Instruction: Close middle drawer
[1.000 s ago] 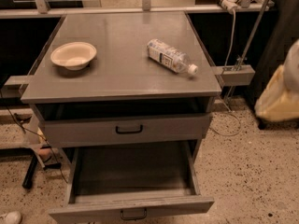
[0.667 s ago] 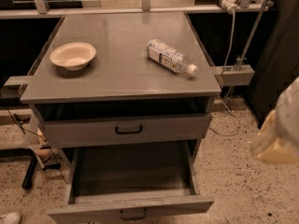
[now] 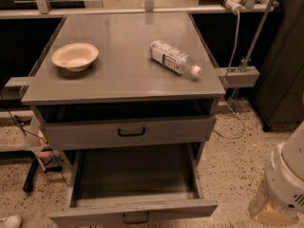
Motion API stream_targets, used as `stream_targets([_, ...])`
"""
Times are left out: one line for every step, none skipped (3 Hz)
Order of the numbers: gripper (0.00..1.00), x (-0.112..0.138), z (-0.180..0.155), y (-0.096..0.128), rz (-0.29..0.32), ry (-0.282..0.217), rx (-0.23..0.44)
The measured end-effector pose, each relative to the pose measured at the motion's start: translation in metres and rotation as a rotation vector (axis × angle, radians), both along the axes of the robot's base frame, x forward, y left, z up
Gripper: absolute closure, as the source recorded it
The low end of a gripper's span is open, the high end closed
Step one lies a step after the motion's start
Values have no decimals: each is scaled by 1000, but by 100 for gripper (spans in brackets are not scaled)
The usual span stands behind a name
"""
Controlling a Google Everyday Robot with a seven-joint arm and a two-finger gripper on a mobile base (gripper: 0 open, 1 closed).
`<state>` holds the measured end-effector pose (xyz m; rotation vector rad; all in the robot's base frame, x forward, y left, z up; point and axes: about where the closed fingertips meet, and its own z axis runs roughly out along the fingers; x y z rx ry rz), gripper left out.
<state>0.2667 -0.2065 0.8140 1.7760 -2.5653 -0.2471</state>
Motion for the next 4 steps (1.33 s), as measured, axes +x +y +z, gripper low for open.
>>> stream_targets([100, 0, 0, 0, 0, 0, 0])
stream_targets([100, -19, -42, 13, -35, 80, 35])
stream_targets([100, -38, -121, 41, -108, 206, 100])
stream_targets([100, -45, -194, 70, -162, 305, 179])
